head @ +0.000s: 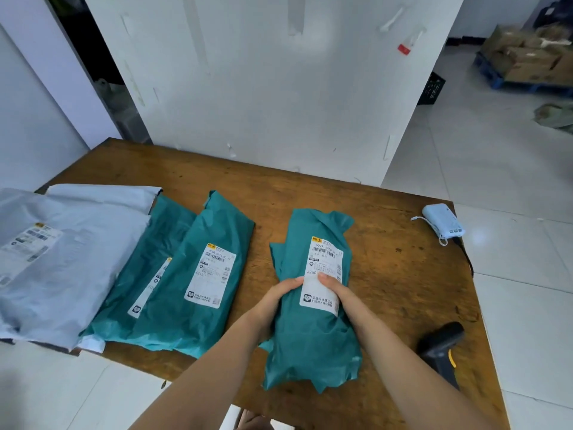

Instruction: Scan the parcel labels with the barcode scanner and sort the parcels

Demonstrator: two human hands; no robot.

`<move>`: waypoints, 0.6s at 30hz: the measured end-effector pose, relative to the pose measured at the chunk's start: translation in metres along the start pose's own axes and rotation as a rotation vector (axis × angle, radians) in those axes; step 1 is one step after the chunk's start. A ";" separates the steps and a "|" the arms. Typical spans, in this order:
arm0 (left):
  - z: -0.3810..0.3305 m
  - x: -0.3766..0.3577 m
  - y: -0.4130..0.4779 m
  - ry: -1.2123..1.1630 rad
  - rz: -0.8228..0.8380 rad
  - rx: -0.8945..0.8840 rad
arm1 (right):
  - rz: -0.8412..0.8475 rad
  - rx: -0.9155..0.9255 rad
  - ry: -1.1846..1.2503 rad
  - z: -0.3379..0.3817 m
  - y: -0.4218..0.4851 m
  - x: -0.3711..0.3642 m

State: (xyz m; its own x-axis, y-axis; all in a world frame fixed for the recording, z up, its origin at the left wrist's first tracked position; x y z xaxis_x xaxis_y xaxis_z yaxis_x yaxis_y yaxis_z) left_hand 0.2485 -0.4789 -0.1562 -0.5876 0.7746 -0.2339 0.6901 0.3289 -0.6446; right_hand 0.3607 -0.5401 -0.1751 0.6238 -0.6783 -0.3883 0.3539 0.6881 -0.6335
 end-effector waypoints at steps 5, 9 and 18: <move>0.003 -0.001 0.005 0.010 0.012 0.021 | 0.004 0.009 0.023 0.004 -0.010 -0.001; 0.004 -0.003 0.002 -0.027 0.065 -0.007 | -0.085 0.032 0.046 -0.002 -0.022 0.001; 0.007 0.015 -0.021 0.110 0.112 0.013 | -0.215 0.009 0.061 -0.019 -0.063 -0.013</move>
State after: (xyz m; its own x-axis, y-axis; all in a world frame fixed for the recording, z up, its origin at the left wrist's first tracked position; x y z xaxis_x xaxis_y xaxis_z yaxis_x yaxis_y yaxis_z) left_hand 0.2224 -0.4778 -0.1515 -0.4571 0.8609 -0.2236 0.7424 0.2308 -0.6290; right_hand 0.3170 -0.5794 -0.1430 0.4904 -0.8236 -0.2849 0.4801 0.5282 -0.7004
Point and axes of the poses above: each hand's wrist, its own y-axis towards the middle knuckle, its own x-axis out of the back of the hand, z = x × y, the point moved 8 cm from there along y, towards the middle knuckle, and after that the axes turned 12 degrees about y, right-handed, at the moved point
